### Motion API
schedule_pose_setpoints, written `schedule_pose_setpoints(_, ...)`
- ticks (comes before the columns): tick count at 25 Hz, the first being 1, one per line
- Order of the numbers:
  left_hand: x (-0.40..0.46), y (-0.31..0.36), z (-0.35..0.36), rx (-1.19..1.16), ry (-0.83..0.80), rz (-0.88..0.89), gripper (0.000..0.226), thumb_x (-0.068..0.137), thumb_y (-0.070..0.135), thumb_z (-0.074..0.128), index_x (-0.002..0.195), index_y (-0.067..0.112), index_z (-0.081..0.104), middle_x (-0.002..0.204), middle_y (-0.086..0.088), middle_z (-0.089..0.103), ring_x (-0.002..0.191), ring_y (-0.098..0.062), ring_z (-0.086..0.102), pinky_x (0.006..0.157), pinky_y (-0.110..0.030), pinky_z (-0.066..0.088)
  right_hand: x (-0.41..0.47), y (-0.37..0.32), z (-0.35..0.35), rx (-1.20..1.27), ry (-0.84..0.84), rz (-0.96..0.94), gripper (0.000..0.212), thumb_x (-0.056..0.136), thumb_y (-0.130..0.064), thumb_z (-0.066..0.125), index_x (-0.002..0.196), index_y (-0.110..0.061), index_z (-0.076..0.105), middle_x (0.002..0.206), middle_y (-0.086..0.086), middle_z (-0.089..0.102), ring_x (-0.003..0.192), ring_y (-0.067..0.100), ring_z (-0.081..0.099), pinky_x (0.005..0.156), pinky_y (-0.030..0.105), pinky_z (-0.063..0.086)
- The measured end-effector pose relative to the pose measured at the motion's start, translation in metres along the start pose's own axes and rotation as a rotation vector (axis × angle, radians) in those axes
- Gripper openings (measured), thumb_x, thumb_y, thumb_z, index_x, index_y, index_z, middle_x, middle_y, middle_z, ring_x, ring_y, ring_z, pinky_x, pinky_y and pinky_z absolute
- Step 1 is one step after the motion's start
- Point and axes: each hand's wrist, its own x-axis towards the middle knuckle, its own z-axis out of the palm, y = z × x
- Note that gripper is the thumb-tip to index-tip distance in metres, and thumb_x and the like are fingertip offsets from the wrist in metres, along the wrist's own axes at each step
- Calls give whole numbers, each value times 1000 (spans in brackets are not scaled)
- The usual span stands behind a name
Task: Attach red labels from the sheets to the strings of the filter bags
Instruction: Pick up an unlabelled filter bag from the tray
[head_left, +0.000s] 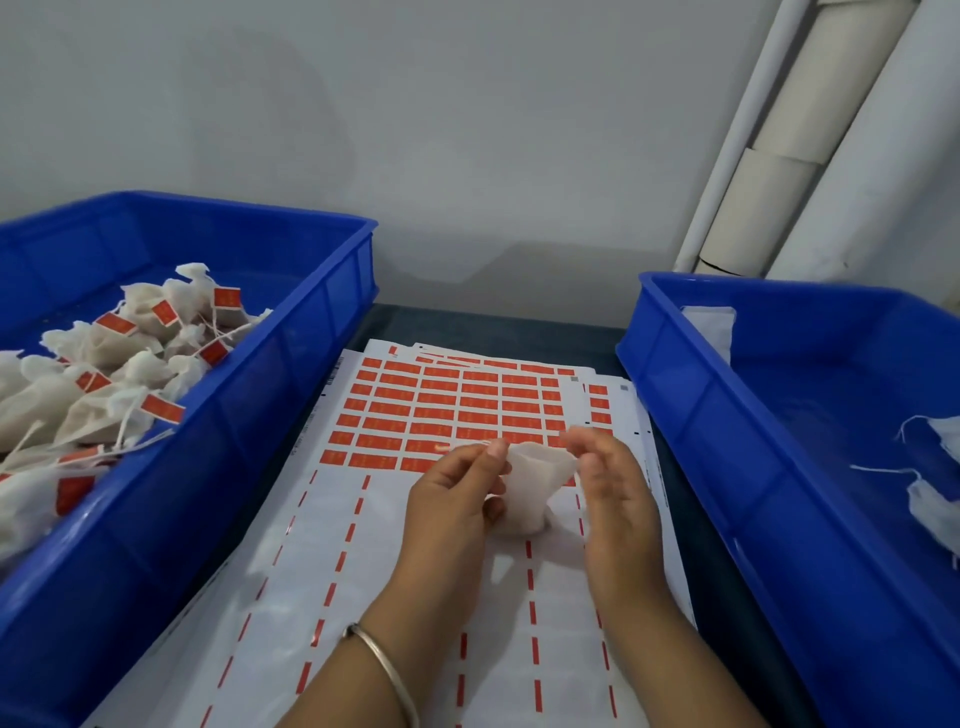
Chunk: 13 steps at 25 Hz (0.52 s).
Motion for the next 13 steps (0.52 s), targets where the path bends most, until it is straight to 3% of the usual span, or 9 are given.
schedule_pose_setpoints(2,-3,0,1,66,-34,45,20,62,50,61,76,41,71,78,18,68,83,-16,65,54,-14,49,-3,-3,1,-185,-61,-97,41,76,-71,47,115,-57,45,116,-51,40,112,-19,42,80,2,40)
schedule_pose_setpoints(4,-5,0,0,105,-78,94,12,70,44,63,75,40,73,78,17,70,79,-9,67,56,-14,50,-6,-3,5,-309,-118,-170,43,75,-72,48,115,-60,39,119,-48,34,112,-21,38,85,2,32)
schedule_pose_setpoints(8,-1,0,-4,201,-78,180,10,81,28,65,74,30,72,77,15,71,77,0,65,66,-17,49,-7,-3,7,-281,-94,-220,39,72,-65,45,107,-49,48,112,-35,46,104,-14,47,85,5,32)
schedule_pose_setpoints(11,0,1,-6,190,-95,214,6,76,32,66,76,29,71,77,14,71,77,1,65,65,-14,48,-7,-4,7,-241,-78,-203,43,69,-67,45,103,-43,56,105,-24,57,100,-6,54,83,9,39)
schedule_pose_setpoints(13,-2,1,-5,187,-118,241,17,70,40,63,78,27,70,77,14,70,78,1,65,58,-10,48,-7,-6,5,-173,-66,-176,30,70,-62,52,93,-44,59,100,-22,62,99,-1,58,83,11,45)
